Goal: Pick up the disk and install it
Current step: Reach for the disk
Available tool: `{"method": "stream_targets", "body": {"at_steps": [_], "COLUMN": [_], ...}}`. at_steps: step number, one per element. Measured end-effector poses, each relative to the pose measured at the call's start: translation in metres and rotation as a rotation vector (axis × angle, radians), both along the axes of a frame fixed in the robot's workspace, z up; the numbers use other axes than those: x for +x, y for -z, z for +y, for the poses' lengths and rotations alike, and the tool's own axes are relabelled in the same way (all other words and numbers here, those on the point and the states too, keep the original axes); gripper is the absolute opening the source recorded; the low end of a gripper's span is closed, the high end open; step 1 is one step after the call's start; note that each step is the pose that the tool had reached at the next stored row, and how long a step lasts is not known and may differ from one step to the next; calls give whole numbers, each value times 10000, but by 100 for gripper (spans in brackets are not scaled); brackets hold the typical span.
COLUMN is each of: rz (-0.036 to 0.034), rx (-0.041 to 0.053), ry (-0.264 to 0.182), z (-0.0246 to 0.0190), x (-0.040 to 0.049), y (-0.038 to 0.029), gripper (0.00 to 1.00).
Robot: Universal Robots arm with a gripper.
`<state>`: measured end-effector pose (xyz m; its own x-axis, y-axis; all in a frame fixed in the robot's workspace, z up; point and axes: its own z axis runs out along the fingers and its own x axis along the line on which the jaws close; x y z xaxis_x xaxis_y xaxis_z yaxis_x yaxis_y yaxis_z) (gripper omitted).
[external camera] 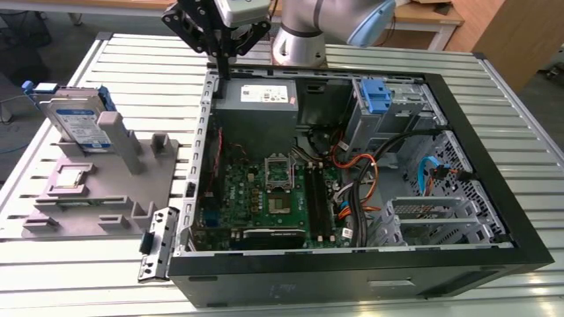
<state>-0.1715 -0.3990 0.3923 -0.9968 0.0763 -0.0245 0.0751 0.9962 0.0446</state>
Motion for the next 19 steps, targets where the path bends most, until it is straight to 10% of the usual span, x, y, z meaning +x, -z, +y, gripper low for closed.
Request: {"method": "stream_targets", "body": {"at_steps": [19], "rz": [0], "rx": [-1], "ry": [-1], "z": [0], "x": [-418], "y": [0], "gripper": [11]}}
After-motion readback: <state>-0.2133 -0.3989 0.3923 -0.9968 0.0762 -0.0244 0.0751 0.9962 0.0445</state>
